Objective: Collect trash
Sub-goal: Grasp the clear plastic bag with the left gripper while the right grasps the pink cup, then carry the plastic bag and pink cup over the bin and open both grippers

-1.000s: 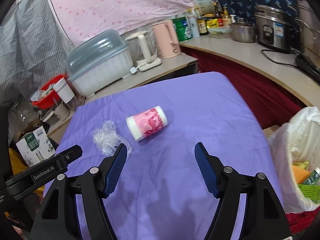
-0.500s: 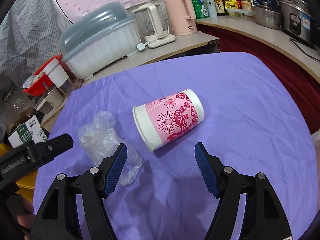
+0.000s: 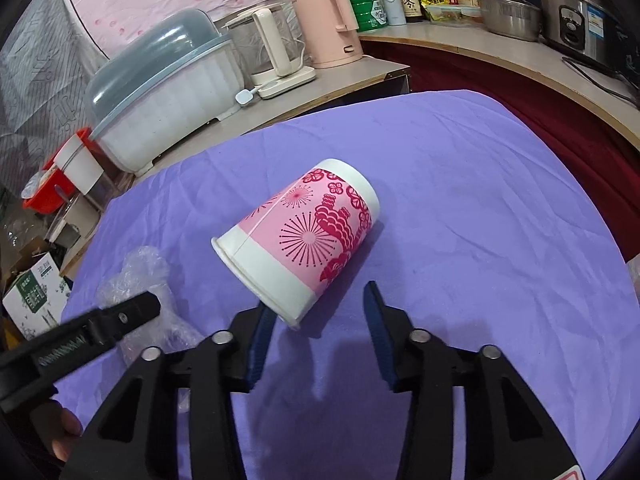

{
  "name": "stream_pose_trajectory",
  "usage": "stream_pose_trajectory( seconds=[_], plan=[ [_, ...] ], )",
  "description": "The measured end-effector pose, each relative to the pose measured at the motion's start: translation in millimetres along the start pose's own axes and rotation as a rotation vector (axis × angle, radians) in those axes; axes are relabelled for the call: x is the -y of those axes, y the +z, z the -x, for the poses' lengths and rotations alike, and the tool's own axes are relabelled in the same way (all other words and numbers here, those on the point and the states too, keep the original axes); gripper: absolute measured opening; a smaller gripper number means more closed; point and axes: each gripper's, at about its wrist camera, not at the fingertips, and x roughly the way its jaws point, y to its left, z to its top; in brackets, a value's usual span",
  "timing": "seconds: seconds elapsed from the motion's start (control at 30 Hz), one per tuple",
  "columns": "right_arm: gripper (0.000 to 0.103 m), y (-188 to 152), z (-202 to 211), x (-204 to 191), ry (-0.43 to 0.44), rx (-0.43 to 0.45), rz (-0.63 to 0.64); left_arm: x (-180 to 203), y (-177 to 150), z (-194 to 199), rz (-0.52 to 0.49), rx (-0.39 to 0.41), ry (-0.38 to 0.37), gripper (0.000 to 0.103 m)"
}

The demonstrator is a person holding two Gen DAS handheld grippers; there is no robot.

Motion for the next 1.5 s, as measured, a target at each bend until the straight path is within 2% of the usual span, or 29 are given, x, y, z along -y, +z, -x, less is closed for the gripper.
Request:
stream_pose_trajectory(
  seconds=[0.03, 0.13, 0.27, 0.4, 0.6, 1.03, 1.3, 1.5],
  plan=[
    [0.025, 1, -1, 2, 0.003, 0.001, -0.002, 1, -1, -3, -0.006, -0.014, -0.002, 0.054],
    [0.011, 1, -3, 4, 0.001, -0.001, -0.008, 3, -4, -3, -0.014, -0.008, 0.007, 0.048],
    [0.004, 2, 7, 8, 0.003, 0.014, -0.018, 8, -9, 3, -0.031, -0.004, 0.008, 0.040],
    [0.004, 4, 28, 13, 0.000, 0.040, -0.029, 15, -13, 17, -0.046, 0.011, 0.006, 0.036],
    [0.004, 5, 76, 26, -0.006, 0.099, -0.042, 36, -24, 55, -0.073, 0.044, -0.021, 0.035],
    [0.004, -2, 211, 79, -0.038, 0.263, -0.087, 118, -66, 159, -0.192, 0.168, -0.101, 0.035],
    [0.004, -21, 281, 133, -0.083, 0.338, -0.134, 184, -102, 205, -0.291, 0.215, -0.154, 0.035],
    [0.004, -42, 319, 184, -0.139, 0.365, -0.192, 234, -130, 220, -0.366, 0.218, -0.201, 0.035]
  ],
)
